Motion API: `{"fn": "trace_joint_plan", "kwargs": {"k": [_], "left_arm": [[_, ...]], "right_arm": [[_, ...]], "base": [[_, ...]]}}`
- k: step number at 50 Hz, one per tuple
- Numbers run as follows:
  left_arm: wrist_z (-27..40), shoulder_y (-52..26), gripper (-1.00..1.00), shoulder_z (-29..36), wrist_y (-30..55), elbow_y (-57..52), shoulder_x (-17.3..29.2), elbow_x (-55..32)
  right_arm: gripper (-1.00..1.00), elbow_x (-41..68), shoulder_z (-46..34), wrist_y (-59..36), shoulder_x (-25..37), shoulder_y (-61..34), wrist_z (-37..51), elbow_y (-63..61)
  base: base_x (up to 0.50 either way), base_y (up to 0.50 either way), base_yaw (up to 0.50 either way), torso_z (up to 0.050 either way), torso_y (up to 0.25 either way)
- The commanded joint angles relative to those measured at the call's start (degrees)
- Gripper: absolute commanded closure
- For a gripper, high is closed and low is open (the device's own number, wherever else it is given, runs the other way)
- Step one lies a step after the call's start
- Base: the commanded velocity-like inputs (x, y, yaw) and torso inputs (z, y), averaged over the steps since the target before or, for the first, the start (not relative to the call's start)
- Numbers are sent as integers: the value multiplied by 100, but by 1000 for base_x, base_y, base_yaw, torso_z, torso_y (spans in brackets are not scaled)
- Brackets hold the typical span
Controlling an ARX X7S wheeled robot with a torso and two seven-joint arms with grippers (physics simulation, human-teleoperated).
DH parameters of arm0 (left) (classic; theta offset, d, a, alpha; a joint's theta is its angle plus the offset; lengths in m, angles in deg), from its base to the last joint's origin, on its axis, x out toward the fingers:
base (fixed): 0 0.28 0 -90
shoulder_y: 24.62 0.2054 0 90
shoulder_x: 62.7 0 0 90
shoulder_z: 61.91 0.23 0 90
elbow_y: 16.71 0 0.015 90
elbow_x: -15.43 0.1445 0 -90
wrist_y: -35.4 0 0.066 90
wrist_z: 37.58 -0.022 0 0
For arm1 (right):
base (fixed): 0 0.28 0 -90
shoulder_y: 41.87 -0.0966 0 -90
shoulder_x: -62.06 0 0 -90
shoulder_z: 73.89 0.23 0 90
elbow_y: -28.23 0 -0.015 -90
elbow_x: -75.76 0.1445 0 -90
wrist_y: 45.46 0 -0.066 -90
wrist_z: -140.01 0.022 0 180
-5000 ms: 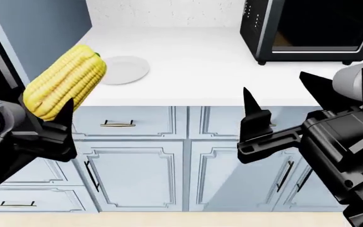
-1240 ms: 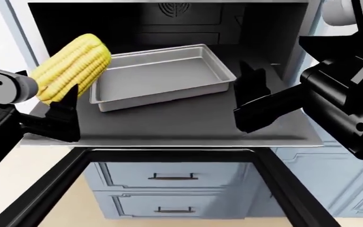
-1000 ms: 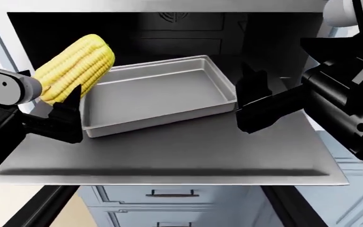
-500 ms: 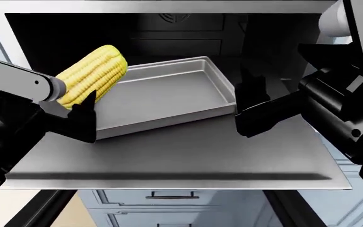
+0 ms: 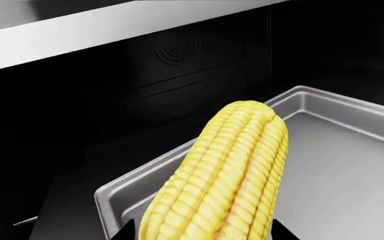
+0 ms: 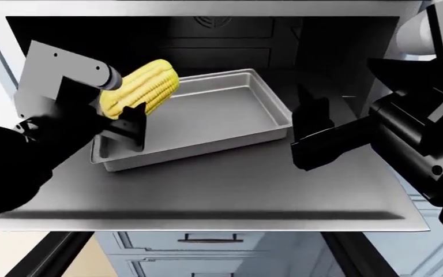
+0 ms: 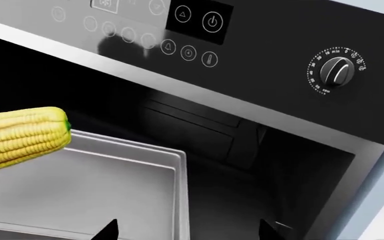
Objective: Place the corn on the top rack of the oven.
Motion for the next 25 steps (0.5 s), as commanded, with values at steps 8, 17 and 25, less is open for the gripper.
{"fn": "trace_joint_plan", "kwargs": {"k": [8,17,25], "left_arm": [[-505,-741,100,596,48,1004,-565,567],[-538,-810,100,699,167,1126,-655,498],[-624,-875,100,834,149,1250,-702,615]], "right_arm": [[-100,-162,-6,4,16,103,-128,25],[-100,-217,-6,9,9,118,-180,20],[-100,-238,8,37,15,108,-184,-4]], "base": [[0,0,0,0,1],[0,0,0,1,1],[0,0,0,0,0]]}}
